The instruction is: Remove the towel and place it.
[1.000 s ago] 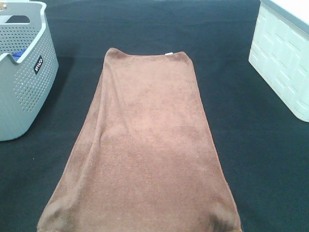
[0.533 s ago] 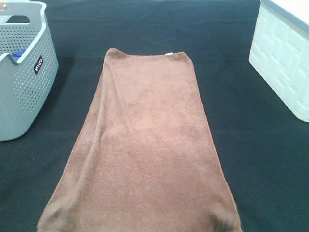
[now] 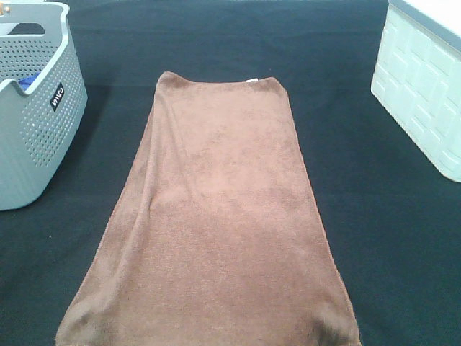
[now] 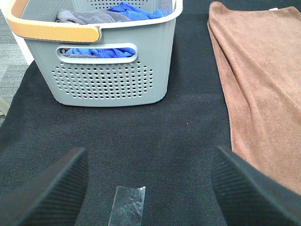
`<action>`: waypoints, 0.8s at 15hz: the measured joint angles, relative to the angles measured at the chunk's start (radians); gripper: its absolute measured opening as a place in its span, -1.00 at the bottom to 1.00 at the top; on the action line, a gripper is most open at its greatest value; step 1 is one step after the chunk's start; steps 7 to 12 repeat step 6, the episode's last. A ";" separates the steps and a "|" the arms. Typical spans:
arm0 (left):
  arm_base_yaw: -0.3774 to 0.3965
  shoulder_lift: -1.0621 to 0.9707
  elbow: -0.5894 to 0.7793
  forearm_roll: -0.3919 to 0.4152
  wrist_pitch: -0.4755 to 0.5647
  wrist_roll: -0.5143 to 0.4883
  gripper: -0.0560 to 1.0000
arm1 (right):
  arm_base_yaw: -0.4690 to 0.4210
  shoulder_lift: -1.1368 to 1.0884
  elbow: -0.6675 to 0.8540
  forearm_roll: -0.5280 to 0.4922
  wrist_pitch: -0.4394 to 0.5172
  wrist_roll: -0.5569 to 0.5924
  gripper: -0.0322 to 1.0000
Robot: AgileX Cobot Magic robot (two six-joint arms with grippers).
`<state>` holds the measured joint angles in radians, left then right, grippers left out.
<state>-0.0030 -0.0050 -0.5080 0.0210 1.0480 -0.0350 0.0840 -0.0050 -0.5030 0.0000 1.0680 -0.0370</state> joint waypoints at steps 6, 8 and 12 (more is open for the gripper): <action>0.000 0.000 0.000 -0.064 0.000 0.000 0.42 | 0.000 0.000 0.000 0.000 0.000 0.000 0.40; 0.000 0.000 0.000 -0.064 0.000 0.000 0.42 | 0.000 0.000 0.000 0.000 0.000 0.000 0.40; 0.000 0.000 0.000 -0.064 0.000 0.000 0.42 | 0.000 0.000 0.000 0.000 0.000 0.000 0.40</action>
